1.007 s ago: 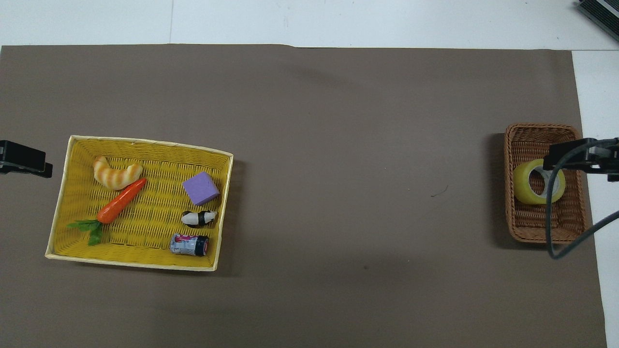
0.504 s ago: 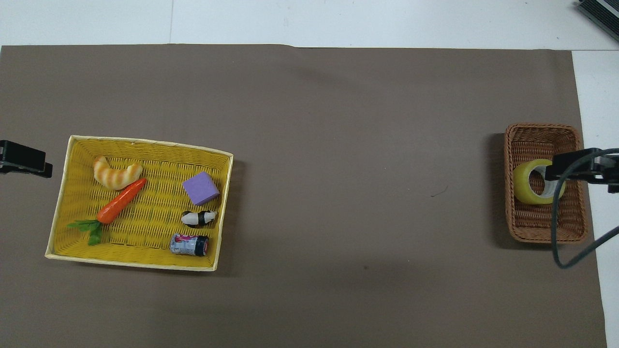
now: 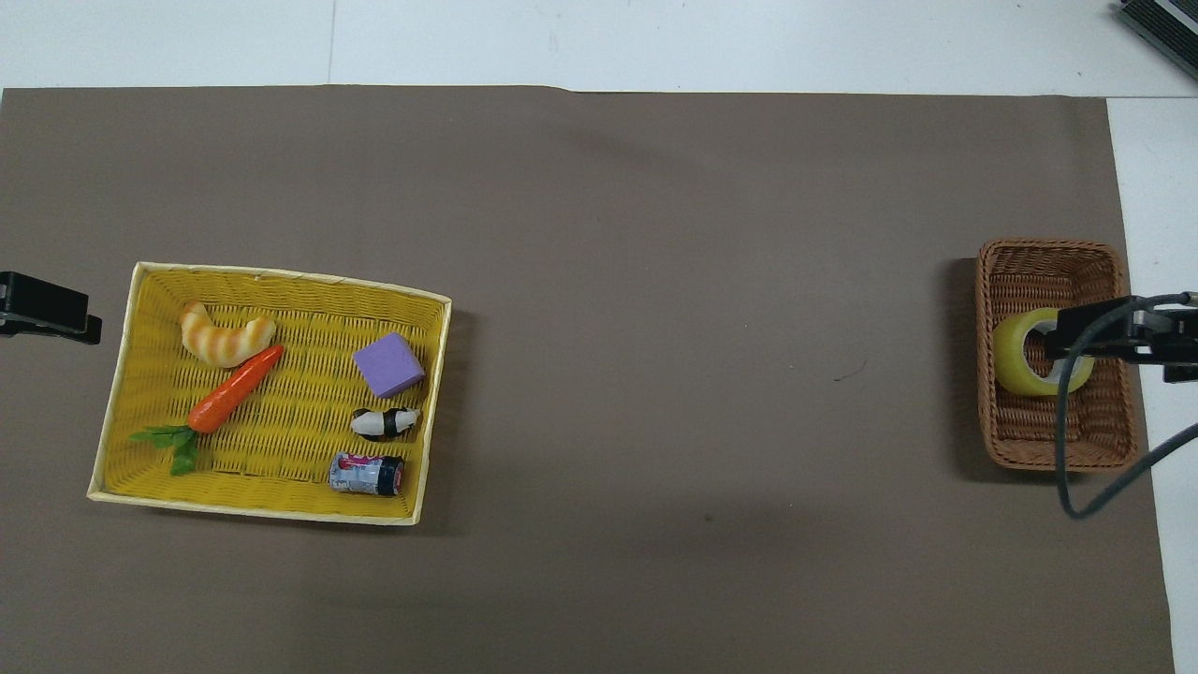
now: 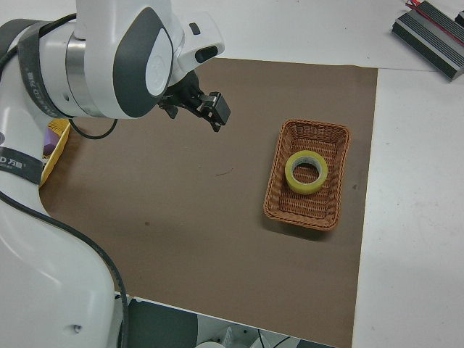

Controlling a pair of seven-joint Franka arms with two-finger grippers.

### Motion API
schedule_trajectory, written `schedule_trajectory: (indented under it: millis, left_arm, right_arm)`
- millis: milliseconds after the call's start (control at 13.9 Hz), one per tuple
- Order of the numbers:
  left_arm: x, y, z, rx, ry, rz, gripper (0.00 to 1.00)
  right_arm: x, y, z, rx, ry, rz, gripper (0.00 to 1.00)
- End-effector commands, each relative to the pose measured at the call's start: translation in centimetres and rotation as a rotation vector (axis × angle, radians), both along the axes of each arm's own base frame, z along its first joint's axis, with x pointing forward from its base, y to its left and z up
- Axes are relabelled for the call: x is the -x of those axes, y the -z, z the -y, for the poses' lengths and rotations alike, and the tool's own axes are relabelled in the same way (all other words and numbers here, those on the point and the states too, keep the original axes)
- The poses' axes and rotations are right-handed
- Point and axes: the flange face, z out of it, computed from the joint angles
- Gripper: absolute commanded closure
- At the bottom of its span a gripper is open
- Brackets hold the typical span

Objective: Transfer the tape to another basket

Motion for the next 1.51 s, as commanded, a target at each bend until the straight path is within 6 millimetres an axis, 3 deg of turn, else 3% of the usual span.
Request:
schedule_trajectory:
  millis: [0,504,1439]
  left_arm:
    - [0.6,-0.4,-0.5,-0.008,0.0,-0.003,0.0]
    - [0.6,-0.4,-0.4,-0.008,0.002,-0.003,0.0]
    - [0.6,-0.4,-0.5,-0.008,0.0,-0.003,0.0]
  right_arm:
    - [0.9,0.1,0.0,-0.009,-0.008,0.014,0.0]
    - [0.3,0.7,2.1,-0.009,-0.063,0.013,0.0]
    - [0.4,0.9,2.3,0.008,-0.141,0.008,0.0]
